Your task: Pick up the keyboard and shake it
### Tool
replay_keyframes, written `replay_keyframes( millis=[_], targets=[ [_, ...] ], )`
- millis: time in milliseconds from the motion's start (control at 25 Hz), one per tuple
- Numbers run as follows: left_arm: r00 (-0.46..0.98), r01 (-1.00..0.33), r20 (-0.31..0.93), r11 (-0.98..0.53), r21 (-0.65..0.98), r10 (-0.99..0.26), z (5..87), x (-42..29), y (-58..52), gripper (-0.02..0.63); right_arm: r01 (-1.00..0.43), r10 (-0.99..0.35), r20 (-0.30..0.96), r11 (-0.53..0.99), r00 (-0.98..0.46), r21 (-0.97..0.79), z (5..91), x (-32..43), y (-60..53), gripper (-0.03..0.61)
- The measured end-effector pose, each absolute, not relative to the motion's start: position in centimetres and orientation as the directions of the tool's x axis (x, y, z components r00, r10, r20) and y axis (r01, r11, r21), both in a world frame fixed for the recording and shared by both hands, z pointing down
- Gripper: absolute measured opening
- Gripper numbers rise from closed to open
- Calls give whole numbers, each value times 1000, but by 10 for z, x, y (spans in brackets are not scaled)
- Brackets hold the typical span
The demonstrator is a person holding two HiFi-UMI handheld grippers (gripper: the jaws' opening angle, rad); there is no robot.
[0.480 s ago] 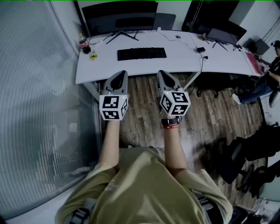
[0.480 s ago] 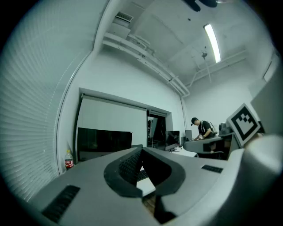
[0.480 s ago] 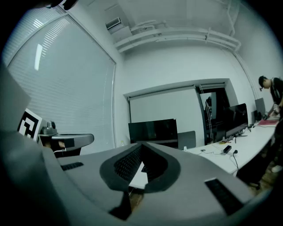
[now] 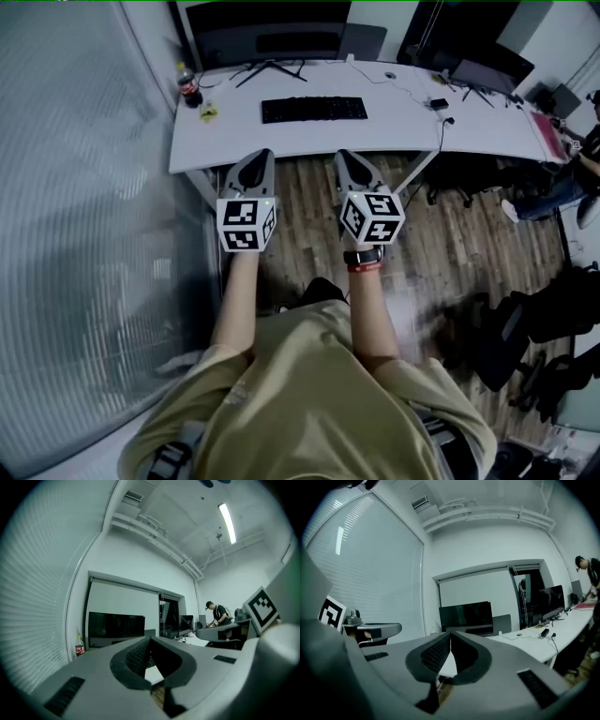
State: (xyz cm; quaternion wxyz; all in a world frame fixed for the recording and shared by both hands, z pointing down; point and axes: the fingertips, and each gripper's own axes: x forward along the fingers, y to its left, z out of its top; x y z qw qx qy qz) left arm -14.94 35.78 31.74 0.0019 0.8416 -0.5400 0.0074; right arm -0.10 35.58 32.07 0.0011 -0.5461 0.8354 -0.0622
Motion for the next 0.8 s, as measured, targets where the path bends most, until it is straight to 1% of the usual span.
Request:
replay_keyframes(
  millis=[200, 360, 520, 600, 720, 800],
  targets=[
    [415, -910, 15, -415, 3, -909, 320, -152, 342, 20, -910, -909, 76, 402, -410, -101, 322, -10, 338, 26],
    [412, -911, 30, -412, 16, -911, 328, -149, 313, 20, -908, -903, 106, 406, -416, -103, 334, -8, 307, 25],
    [390, -921, 48, -388, 43, -920, 345, -147, 265, 20, -914, -908, 139, 374, -395, -154, 352, 6, 253, 25],
    [389, -921, 49, -386, 49, -920, 346, -142, 237, 20, -906, -899, 160, 375, -407, -198, 359, 10, 222, 25],
    [382, -924, 12, -382, 29, -924, 337, -135, 192, 20, -884, -875, 185, 400, -447, -244, 366, 8, 174, 25],
    [343, -939, 21, -343, -1, -939, 334, -138, 159, 20, -884, -877, 184, 395, -444, -252, 367, 10, 143, 25]
  ],
)
